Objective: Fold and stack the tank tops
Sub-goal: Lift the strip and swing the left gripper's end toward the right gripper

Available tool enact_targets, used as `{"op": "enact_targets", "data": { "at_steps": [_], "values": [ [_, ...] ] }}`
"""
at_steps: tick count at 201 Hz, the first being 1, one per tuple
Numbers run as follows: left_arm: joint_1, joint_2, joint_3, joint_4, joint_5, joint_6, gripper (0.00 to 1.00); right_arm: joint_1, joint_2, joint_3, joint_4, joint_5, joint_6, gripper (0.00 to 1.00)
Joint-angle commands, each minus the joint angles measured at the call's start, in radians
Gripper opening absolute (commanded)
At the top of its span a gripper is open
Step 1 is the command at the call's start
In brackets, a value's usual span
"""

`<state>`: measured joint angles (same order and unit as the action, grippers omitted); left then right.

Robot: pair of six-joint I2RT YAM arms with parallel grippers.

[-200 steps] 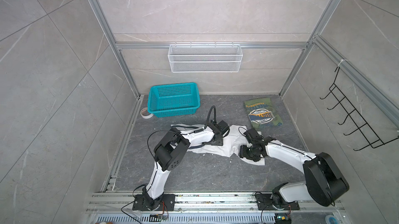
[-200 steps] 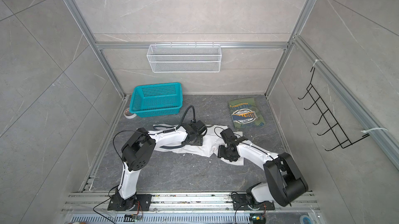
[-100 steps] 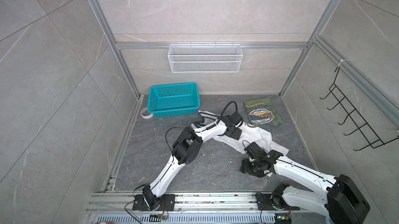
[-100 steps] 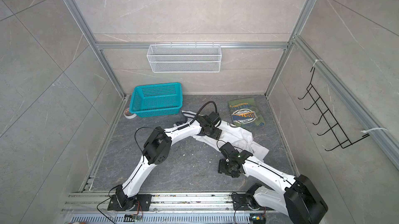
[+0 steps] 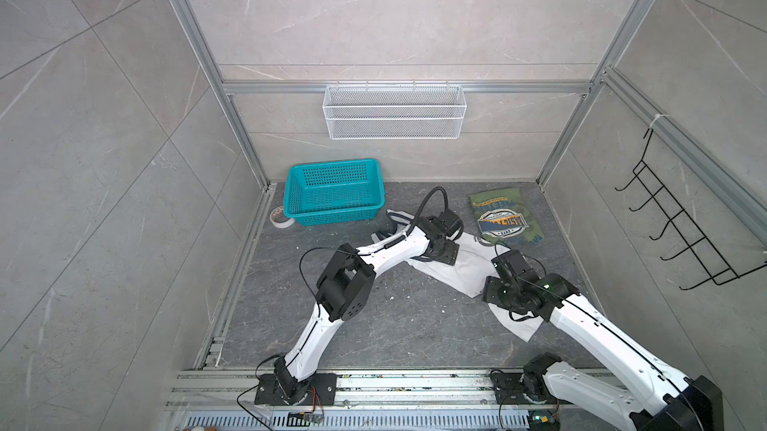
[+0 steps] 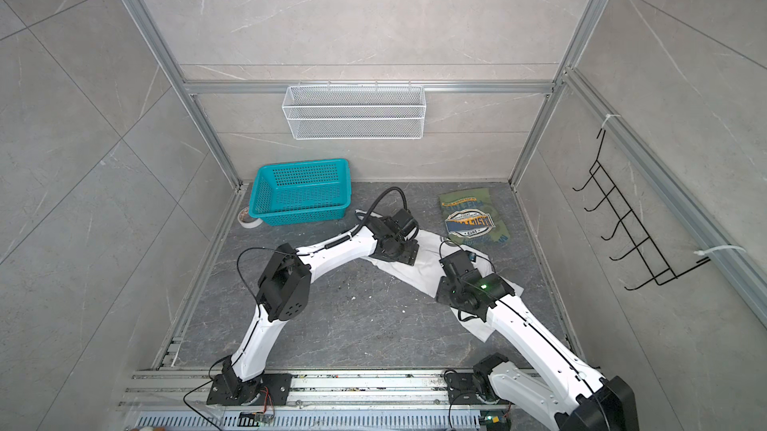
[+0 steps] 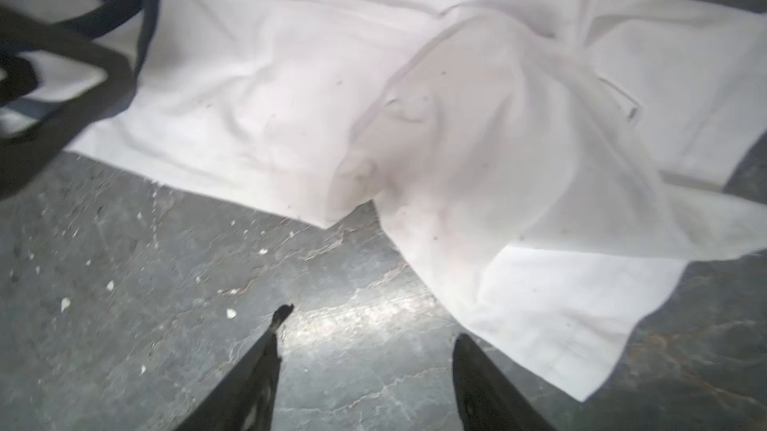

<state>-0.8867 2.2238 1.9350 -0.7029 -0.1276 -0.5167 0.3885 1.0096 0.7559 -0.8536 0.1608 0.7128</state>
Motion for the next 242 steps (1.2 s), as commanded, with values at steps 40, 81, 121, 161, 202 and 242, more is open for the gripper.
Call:
{"op": "enact_targets", "data": {
  "at_steps": [40, 81, 121, 161, 202, 242],
  "values": [
    [0.115, 0.011, -0.065, 0.001, -0.045, -0.160, 0.81, -0.210, 0.172, -0.042, 0.133, -0.130, -0.106, 0.68],
    [0.140, 0.100, 0.018, -0.004, -0.023, -0.123, 0.81, -0.209, 0.327, -0.057, 0.190, -0.170, -0.146, 0.99],
    [0.168, 0.231, 0.112, -0.010, -0.007, -0.091, 0.81, -0.202, 0.394, -0.058, 0.213, -0.219, -0.150, 0.99],
    [0.204, 0.327, 0.215, -0.025, -0.008, -0.014, 0.81, -0.141, 0.461, -0.080, 0.262, -0.315, -0.149, 1.00],
    [0.255, 0.384, 0.308, -0.044, -0.013, 0.073, 0.81, 0.027, 0.450, -0.073, 0.275, -0.377, -0.079, 1.00],
    [0.288, 0.425, 0.418, -0.036, 0.013, 0.168, 0.81, 0.258, 0.476, -0.048, 0.337, -0.385, 0.070, 1.00]
  ]
}}
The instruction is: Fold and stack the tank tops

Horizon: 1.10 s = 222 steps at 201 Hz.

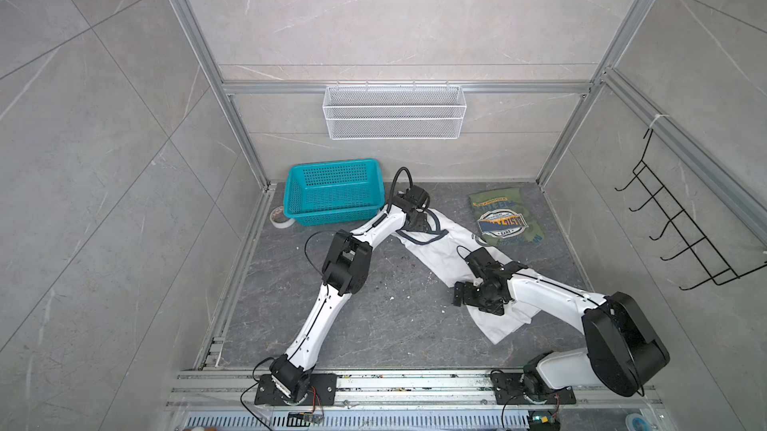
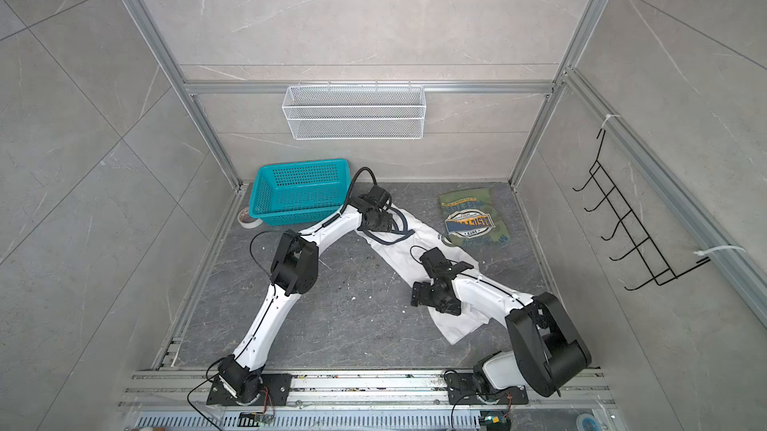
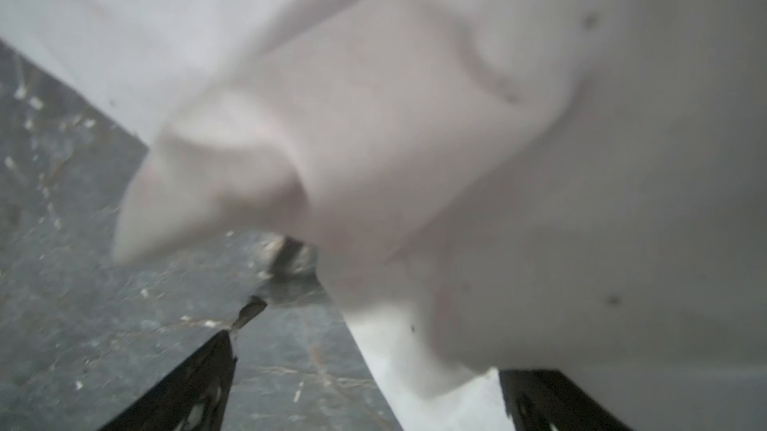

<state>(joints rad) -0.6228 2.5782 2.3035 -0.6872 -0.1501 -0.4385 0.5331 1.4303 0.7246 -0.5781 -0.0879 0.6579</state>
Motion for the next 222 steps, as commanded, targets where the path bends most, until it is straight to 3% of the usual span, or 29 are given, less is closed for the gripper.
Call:
{"op": "enact_targets", "data": {
  "at_steps": [1, 46, 73, 109, 147, 173, 222],
  "values": [
    [0.024, 0.072, 0.053, -0.052, 0.037, 0.095, 0.81, 0.118, 0.057, -0.016, 0.065, -0.137, 0.132, 1.00],
    [0.047, 0.146, 0.201, -0.033, 0.110, 0.174, 0.82, 0.404, 0.186, 0.103, 0.160, -0.112, 0.272, 1.00],
    [0.053, 0.153, 0.282, -0.066, 0.132, 0.201, 0.83, 0.484, 0.191, 0.181, 0.150, -0.071, 0.294, 1.00],
    [0.052, 0.011, 0.285, -0.153, 0.124, 0.198, 0.85, 0.484, 0.011, 0.185, -0.051, 0.122, 0.256, 1.00],
    [-0.003, -0.205, 0.083, -0.177, 0.092, 0.104, 0.85, 0.392, -0.209, 0.104, -0.244, 0.279, 0.240, 1.00],
    [-0.056, -0.280, -0.065, -0.175, 0.085, 0.008, 0.84, 0.311, -0.248, 0.034, -0.248, 0.261, 0.225, 0.99],
    [-0.083, -0.265, -0.222, -0.097, 0.119, -0.087, 0.81, 0.319, -0.140, -0.006, -0.166, 0.215, 0.224, 1.00]
  ]
}}
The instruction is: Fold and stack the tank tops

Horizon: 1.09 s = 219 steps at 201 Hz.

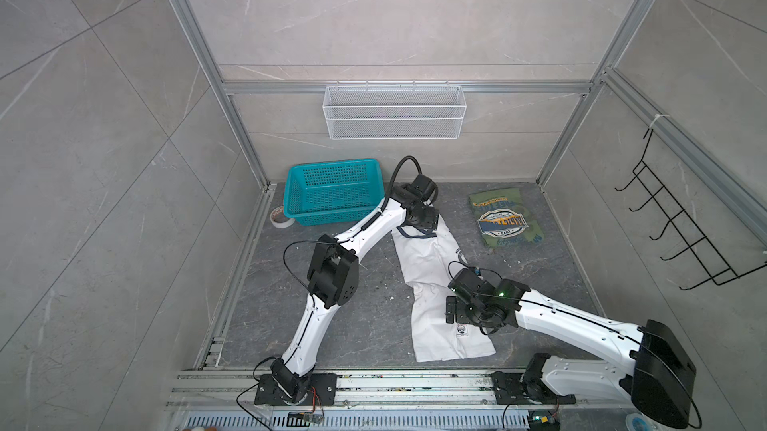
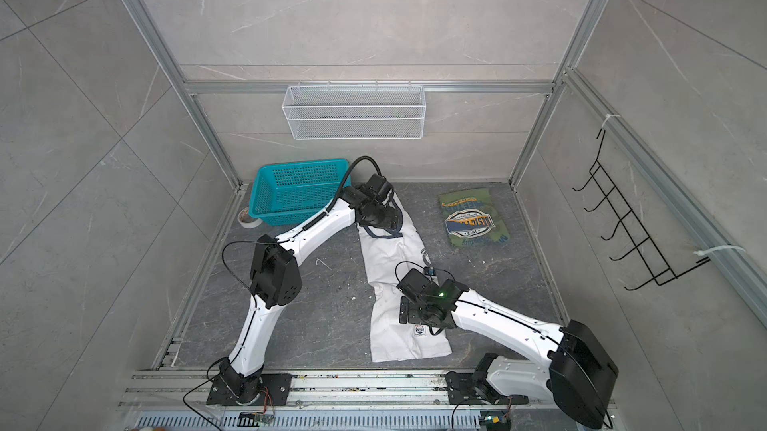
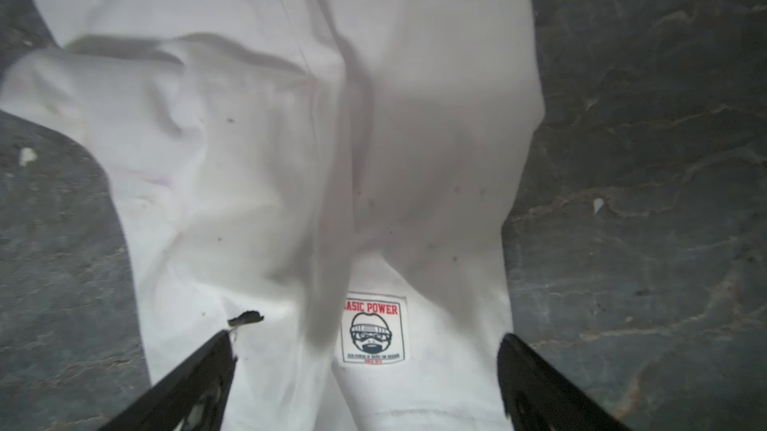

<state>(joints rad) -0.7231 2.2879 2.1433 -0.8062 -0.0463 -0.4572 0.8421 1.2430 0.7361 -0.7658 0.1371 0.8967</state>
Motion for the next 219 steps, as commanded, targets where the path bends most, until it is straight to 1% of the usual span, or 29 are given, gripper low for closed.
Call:
{"op": "enact_targets", "data": {
  "at_steps": [1, 15, 19, 36, 48, 76, 98, 101, 110, 140, 162, 183, 200, 219],
  "values": [
    [0.017, 0.026, -0.063, 0.023, 0.015, -0.071, 0.81, 0.014, 0.050, -0.018, 0.023, -0.011, -0.015, 0.99],
    [0.017, 0.035, -0.066, 0.037, 0.022, -0.067, 0.81, 0.037, 0.083, -0.018, 0.039, -0.010, -0.007, 1.00],
    [0.018, 0.070, -0.062, 0.039, 0.024, -0.064, 0.81, 0.045, 0.091, -0.019, 0.043, -0.011, -0.004, 1.00],
    [0.019, 0.116, -0.039, 0.036, 0.021, -0.052, 0.81, 0.079, 0.133, -0.026, 0.072, -0.029, 0.016, 1.00],
    [0.022, 0.147, -0.025, 0.039, 0.009, -0.046, 0.81, 0.111, 0.157, -0.032, 0.094, -0.043, 0.035, 0.99],
    [0.045, 0.209, -0.006, 0.073, 0.021, -0.014, 0.81, 0.196, 0.202, -0.047, 0.154, -0.081, 0.089, 0.99],
    [0.072, 0.264, 0.047, 0.072, 0.016, 0.024, 0.81, 0.269, 0.241, -0.038, 0.192, -0.102, 0.116, 0.98],
    [0.075, 0.271, 0.055, 0.071, 0.016, 0.031, 0.81, 0.279, 0.246, -0.037, 0.196, -0.105, 0.142, 0.98],
    [0.086, 0.294, 0.085, 0.064, 0.014, 0.049, 0.81, 0.302, 0.256, -0.037, 0.216, -0.113, 0.162, 0.98],
    [0.117, 0.333, 0.155, 0.056, 0.011, 0.100, 0.82, 0.340, 0.265, -0.032, 0.271, -0.135, 0.189, 0.98],
    [0.129, 0.340, 0.193, 0.031, 0.010, 0.118, 0.82, 0.342, 0.235, -0.030, 0.266, -0.120, 0.194, 0.98],
    [0.124, 0.313, 0.199, 0.010, 0.038, 0.124, 0.83, 0.338, 0.161, -0.020, 0.204, -0.061, 0.193, 0.99],
    [0.106, 0.260, 0.200, -0.014, 0.059, 0.128, 0.84, 0.313, 0.060, -0.008, 0.114, 0.011, 0.183, 1.00],
    [0.063, 0.175, 0.198, -0.043, 0.089, 0.145, 0.89, 0.249, -0.079, -0.024, 0.038, 0.060, 0.167, 1.00]
  ]
}}
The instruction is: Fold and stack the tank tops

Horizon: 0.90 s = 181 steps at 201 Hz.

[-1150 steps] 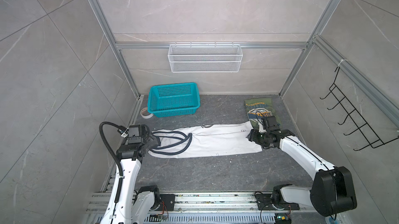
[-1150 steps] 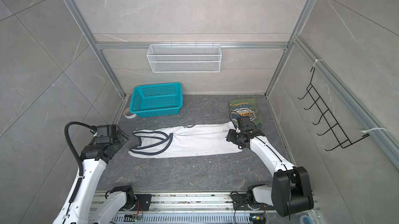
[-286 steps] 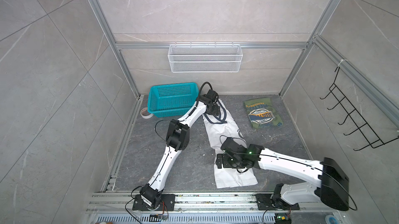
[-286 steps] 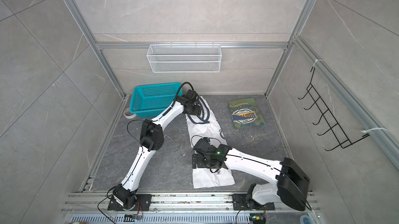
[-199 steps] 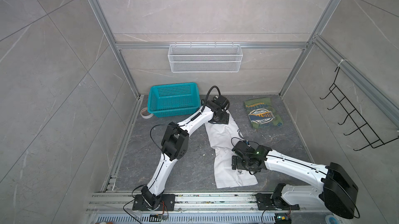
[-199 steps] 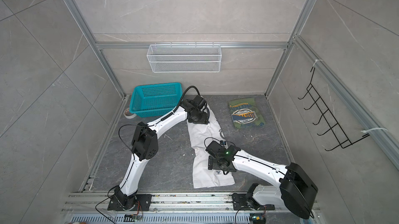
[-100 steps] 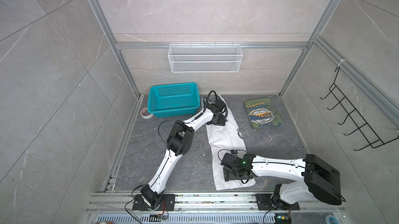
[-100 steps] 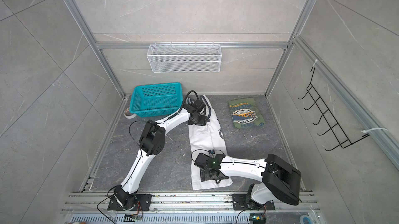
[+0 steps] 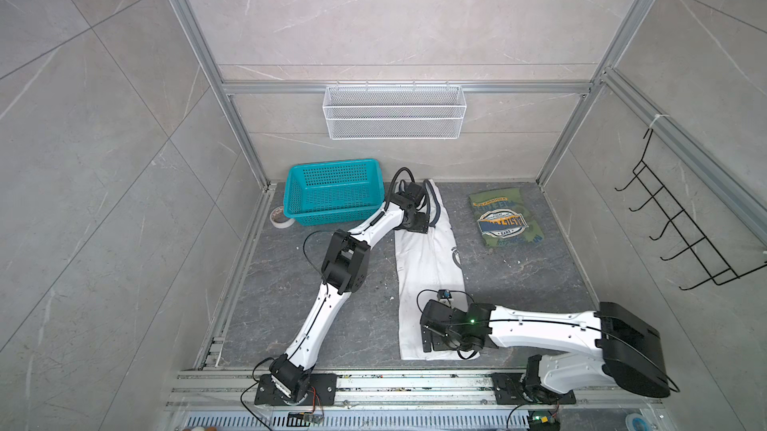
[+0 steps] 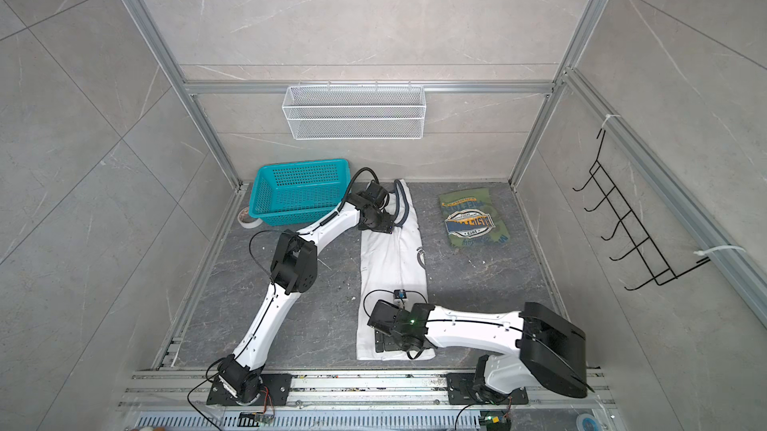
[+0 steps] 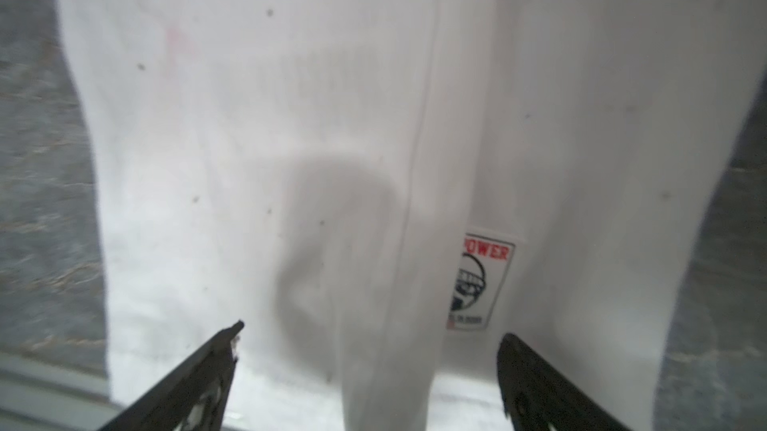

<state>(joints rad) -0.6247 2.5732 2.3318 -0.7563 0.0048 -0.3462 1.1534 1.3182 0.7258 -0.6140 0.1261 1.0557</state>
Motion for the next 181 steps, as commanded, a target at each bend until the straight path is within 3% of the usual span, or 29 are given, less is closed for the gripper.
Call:
{"op": "enact_targets", "data": {
  "at_steps": [1, 20, 38, 70, 99, 136, 181],
  "values": [
    [-0.037, -0.116, 0.010, -0.094, 0.038, 0.034, 0.89, -0.066, -0.162, -0.014, -0.117, 0.073, 0.007, 0.99],
    [-0.072, -0.214, -0.020, -0.127, 0.045, 0.012, 0.93, -0.148, -0.293, -0.025, -0.186, 0.086, -0.029, 0.99],
    [-0.089, -0.365, -0.167, -0.098, 0.032, -0.044, 0.95, -0.217, -0.381, -0.027, -0.249, 0.086, -0.069, 1.00],
    [-0.093, -0.672, -0.613, 0.026, -0.033, -0.184, 0.95, -0.310, -0.462, -0.070, -0.306, 0.048, -0.069, 1.00],
    [-0.139, -0.945, -1.019, 0.136, -0.072, -0.300, 0.93, -0.359, -0.524, -0.165, -0.236, -0.081, -0.056, 0.97],
    [-0.280, -1.172, -1.389, 0.202, -0.051, -0.493, 0.87, -0.367, -0.585, -0.282, -0.150, -0.212, -0.011, 0.87],
    [-0.517, -1.281, -1.596, 0.276, -0.049, -0.766, 0.80, -0.366, -0.593, -0.338, -0.141, -0.267, -0.022, 0.75]
  ]
}}
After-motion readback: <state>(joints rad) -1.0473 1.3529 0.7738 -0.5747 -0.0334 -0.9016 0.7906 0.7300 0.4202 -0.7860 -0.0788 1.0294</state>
